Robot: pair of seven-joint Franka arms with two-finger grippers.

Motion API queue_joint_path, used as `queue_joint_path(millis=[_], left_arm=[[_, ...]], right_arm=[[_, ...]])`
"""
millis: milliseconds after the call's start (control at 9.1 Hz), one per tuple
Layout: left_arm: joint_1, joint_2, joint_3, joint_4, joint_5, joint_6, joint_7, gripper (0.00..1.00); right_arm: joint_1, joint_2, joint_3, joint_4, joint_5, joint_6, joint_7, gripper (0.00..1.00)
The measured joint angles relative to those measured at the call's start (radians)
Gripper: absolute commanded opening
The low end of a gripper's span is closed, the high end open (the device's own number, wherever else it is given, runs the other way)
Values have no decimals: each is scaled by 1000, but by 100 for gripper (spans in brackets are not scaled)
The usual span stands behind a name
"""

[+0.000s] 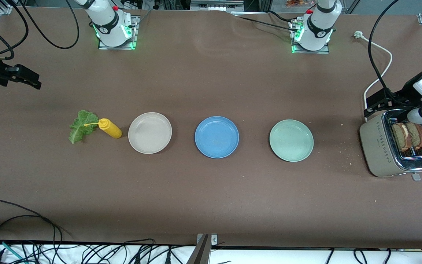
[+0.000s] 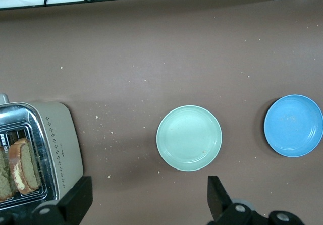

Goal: Make sandwich in blue plate with both arms
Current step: 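Move the left gripper toward the toaster above the bread slices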

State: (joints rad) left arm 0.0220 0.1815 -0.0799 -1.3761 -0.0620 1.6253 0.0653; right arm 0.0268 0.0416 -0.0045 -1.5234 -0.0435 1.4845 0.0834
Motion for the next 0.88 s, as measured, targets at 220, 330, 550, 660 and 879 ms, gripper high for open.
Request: queue_joint_path(millis=[220, 330, 550, 660, 879], left_arm=[[0, 0, 0, 0, 0, 0, 0, 100], [0, 0, 0, 0, 0, 0, 0, 100], [0, 0, 0, 0, 0, 0, 0, 100], [0, 0, 0, 0, 0, 0, 0, 100], [0, 0, 0, 0, 0, 0, 0, 100]], right_arm=[[0, -1, 0, 0, 0, 3, 9, 100], [0, -2, 0, 1, 0, 4, 16, 100], [1, -2, 3, 3, 0, 9, 19, 100], [2, -2, 6, 3, 0, 12, 21, 100], [2, -2, 8, 3, 5, 15, 21, 100]])
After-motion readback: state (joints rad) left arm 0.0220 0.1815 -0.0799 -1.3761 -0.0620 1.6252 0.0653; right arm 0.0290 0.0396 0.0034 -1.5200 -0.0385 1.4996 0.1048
